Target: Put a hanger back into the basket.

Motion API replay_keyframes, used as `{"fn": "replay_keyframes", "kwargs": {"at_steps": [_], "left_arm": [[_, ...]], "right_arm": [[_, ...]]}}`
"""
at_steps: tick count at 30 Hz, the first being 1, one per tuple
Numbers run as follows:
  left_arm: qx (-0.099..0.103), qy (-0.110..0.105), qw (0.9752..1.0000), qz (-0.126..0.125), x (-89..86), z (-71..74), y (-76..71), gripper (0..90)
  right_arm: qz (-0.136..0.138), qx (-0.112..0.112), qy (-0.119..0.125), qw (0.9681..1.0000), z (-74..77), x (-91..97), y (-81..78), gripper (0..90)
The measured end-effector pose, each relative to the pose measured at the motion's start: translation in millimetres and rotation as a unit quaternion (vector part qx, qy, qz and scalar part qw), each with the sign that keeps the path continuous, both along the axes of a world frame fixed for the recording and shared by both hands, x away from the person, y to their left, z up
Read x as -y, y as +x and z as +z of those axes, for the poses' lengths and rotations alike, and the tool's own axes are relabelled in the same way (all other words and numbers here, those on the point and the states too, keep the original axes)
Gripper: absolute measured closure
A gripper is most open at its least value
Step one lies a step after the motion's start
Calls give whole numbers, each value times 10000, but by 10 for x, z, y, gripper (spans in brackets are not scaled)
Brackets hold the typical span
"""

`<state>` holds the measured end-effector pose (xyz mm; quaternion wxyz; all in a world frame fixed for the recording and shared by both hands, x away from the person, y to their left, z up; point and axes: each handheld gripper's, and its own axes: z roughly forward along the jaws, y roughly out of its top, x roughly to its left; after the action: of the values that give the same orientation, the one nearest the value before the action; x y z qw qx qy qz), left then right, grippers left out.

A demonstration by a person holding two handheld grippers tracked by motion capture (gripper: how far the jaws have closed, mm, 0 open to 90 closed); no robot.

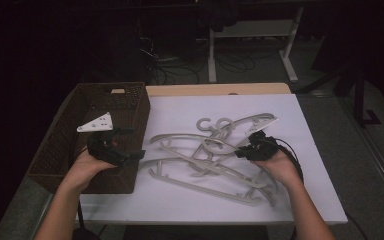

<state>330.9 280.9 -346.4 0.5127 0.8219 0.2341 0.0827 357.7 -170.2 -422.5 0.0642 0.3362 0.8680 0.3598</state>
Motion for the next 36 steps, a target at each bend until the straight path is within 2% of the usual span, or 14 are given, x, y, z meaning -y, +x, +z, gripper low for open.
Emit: {"fn": "replay_keyframes", "kwargs": {"at_steps": [1,2,3,5,8,10,13,14,21,25,31,33,34,36], "left_arm": [[0,0,10000,0,0,0,0,0],[-5,-6,10000,4,0,0,1,0],[-5,-6,10000,4,0,0,1,0],[-2,6,10000,-2,3,0,1,0],[5,25,10000,-14,10,3,0,0],[-17,-27,10000,-55,23,11,-4,0],[-11,-18,10000,-96,49,15,-13,0],[-6,4,9999,-146,76,20,-23,0],[5,11,9998,-213,125,32,-45,0],[16,21,9997,-248,154,46,-61,0],[79,106,9988,-476,350,110,-159,0],[89,106,9986,-510,378,115,-171,0],[96,126,9983,-555,425,118,-188,0],[87,147,9980,-605,462,114,-198,0]], "right_arm": [[0,0,0,10000,0,0,0,808],[236,-13,-1,9997,-8,-66,9,808],[236,-13,-1,9997,-8,-66,9,808],[526,-61,-47,9986,-46,-143,25,808],[672,-139,-76,9976,-85,-178,32,808],[864,-171,-112,9961,-131,-216,26,805],[935,-177,-71,9954,-135,-218,28,804],[1011,-208,73,9946,-115,-200,21,805],[1080,-211,150,9938,-93,-154,-4,808],[1208,-209,279,9921,-76,-108,-28,808],[1393,-224,254,9897,-122,-30,-34,807],[1387,-252,280,9896,-127,-20,-30,807],[1430,-260,393,9886,-112,5,-31,808],[1474,-279,409,9878,-92,29,-39,809]]}}
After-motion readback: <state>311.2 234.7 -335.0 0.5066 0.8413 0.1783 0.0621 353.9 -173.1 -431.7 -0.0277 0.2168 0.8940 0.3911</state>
